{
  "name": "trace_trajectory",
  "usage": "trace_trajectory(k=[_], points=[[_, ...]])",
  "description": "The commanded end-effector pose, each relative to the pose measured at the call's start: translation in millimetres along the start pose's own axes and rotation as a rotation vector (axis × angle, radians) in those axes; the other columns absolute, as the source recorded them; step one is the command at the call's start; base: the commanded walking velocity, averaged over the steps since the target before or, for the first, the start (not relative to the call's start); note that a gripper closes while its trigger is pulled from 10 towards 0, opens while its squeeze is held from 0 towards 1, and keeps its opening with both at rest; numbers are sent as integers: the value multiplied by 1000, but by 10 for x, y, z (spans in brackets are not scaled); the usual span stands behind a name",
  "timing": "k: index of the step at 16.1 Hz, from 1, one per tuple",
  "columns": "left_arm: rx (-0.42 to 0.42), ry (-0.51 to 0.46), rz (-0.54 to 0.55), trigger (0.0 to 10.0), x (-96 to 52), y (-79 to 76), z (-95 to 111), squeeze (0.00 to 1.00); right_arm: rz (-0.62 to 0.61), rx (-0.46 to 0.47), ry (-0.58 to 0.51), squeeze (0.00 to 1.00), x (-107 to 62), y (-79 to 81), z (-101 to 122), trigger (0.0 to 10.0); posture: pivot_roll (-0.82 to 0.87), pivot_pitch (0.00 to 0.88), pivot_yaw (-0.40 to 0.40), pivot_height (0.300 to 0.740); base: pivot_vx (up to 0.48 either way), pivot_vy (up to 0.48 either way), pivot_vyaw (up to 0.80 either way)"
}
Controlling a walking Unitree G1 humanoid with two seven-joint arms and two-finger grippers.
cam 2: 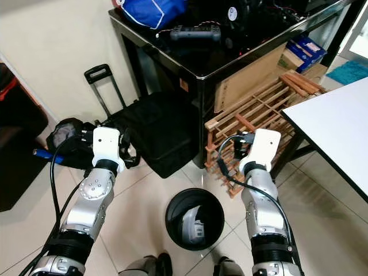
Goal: Picking trash to rubbish bin
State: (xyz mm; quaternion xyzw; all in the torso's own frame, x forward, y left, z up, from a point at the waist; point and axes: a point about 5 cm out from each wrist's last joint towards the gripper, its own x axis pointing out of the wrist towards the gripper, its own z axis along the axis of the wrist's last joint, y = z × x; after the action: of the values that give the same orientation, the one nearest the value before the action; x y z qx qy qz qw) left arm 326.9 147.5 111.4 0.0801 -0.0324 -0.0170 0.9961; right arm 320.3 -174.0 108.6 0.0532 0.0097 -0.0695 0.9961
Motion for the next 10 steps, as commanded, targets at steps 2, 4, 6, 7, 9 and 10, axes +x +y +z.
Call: trace_trajectory(k=[2, 4, 6, 7, 9, 10], points=[[-5, -11, -23, 10000, 83, -38, 68, 0, -23, 8, -15, 0, 22, -16, 17, 10000, -35, 123, 130, 740, 0, 0, 0], [-18, -16, -43, 10000, 113, -89, 88, 0, -31, 10, -27, 0, 48, -19, 41, 10000, -40, 109, 136, 740, 0, 0, 0], [-20, -36, -52, 10000, 121, -95, 127, 0, -37, 22, -34, 0, 61, -8, 50, 10000, -32, 103, 144, 740, 0, 0, 0], [-16, -35, -52, 10000, 120, -80, 123, 0, -30, 32, -31, 0, 71, 14, 44, 10000, -33, 100, 146, 740, 0, 0, 0], [-14, -27, -54, 10000, 107, -69, 91, 0, -24, 39, -22, 0, 70, 28, 26, 10000, -42, 89, 144, 740, 0, 0, -400], [-15, -26, -56, 10000, 99, -81, 83, 0, -18, 33, -21, 0, 65, 30, 20, 10000, -42, 87, 142, 740, 0, 0, -800]])
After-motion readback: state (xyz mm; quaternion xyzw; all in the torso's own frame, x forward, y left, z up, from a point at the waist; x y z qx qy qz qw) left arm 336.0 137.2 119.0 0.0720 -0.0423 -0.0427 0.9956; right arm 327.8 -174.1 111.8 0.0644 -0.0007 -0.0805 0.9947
